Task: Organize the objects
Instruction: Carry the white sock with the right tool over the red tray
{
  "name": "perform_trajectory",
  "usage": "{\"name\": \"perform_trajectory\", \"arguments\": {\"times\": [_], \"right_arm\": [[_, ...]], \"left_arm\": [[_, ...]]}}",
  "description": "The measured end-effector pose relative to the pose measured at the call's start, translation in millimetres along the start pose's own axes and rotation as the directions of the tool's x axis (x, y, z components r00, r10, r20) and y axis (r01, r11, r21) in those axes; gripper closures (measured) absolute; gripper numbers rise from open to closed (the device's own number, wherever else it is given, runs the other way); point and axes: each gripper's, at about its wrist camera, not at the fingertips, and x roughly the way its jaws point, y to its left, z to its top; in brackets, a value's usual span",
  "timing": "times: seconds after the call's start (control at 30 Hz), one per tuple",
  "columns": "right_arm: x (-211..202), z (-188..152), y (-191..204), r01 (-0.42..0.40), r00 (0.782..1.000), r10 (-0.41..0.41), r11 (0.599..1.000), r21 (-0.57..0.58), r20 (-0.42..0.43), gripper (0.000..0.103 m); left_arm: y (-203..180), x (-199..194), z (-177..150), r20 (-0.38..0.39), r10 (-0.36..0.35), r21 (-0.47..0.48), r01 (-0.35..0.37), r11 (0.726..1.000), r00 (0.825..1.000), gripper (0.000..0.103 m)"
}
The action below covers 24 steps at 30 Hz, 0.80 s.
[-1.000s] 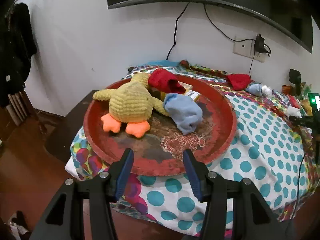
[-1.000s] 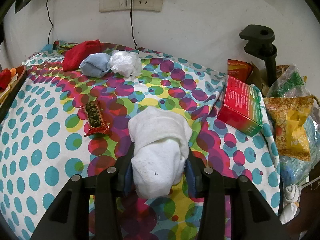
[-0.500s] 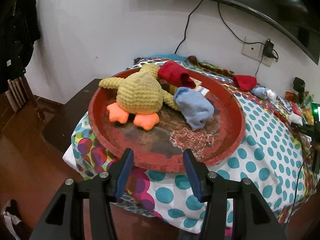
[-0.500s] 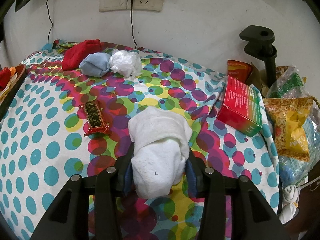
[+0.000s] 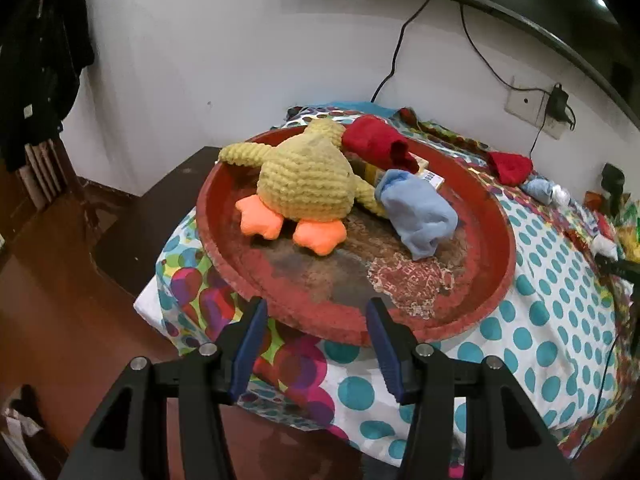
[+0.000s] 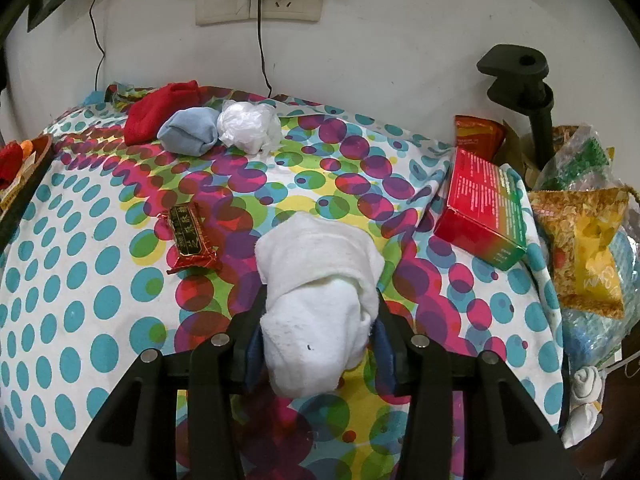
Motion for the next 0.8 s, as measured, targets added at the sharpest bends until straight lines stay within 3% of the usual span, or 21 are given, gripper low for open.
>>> {"name": "perform_trajectory", "arguments": {"times": [0.43, 0.53, 0.67, 0.8], "right_arm": [[-1, 0, -2, -0.009, 1.000, 0.009, 1.000, 0.020, 0.002, 0.062], [-4, 1, -5, -0.017, 1.000, 0.017, 0.999, 0.047, 0.001, 0.067], [-23, 6, -7, -0.025, 0.999, 0.023, 0.995, 0.094, 0.025, 0.068], [-47, 19, 10, -0.067, 0.997, 0.061, 0.991, 0.119, 0.056, 0.068]], "left_arm": [[16, 5, 1, -0.015, 0.038, -0.049, -0.039, 0.998, 0.999, 0.050], [18, 4, 2, -0.025, 0.007, -0.069, -0.009, 0.998, 1.000, 0.050], [19, -4, 7, 0.013, -0.002, -0.062, 0.003, 0.998, 1.000, 0.050], [29, -5, 7, 0.013, 0.047, -0.073, -0.046, 0.996, 0.999, 0.050]]}}
